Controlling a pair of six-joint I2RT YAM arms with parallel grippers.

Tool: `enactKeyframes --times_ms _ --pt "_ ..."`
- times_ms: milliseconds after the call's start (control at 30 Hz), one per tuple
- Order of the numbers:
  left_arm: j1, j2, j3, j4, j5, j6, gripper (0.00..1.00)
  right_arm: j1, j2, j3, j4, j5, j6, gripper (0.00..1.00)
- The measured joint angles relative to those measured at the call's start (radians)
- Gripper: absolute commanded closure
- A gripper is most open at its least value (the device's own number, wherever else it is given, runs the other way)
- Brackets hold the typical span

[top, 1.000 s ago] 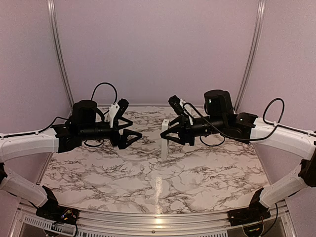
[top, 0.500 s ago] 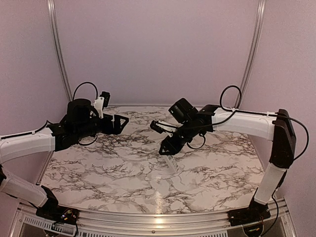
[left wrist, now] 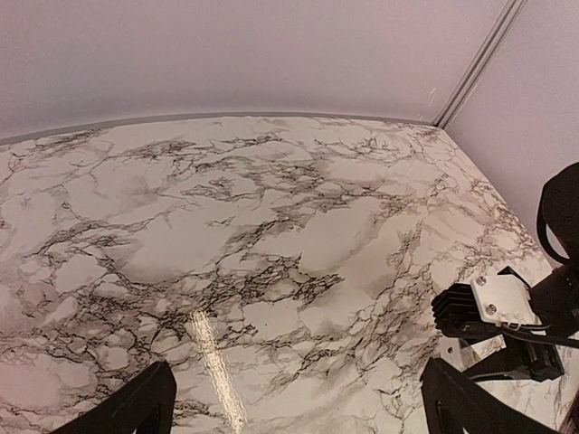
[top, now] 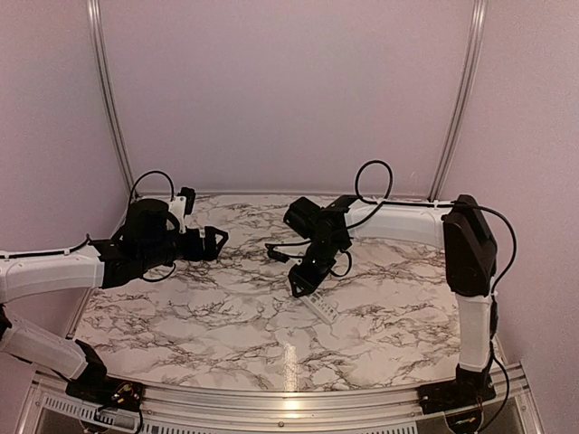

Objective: Load the batteries into the remote control
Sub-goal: Place the remote control at the center of the board.

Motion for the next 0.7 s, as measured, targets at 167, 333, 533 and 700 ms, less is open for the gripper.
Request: enactKeyframes --times_ms 167,333,533,700 --pt "0.0 0.005 -0.023 0.014 -0.001 -0.005 0.01 0.003 0.043 0.04 -0.023 0.007 0.0 0.93" --pt "0.0 0.013 -0.029 0.034 -0.001 -0.005 0.01 0.003 0.112 0.076 -0.027 0.008 0.002 0.9" --pt "0.0 0.027 -0.04 0.061 0.0 -0.004 0.01 0.003 0.158 0.09 -0.03 0.018 0.02 0.73" --pt "0.0 0.032 -0.056 0.081 0.005 -0.011 0.01 0.003 0.158 0.09 -0.027 0.022 0.038 0.46"
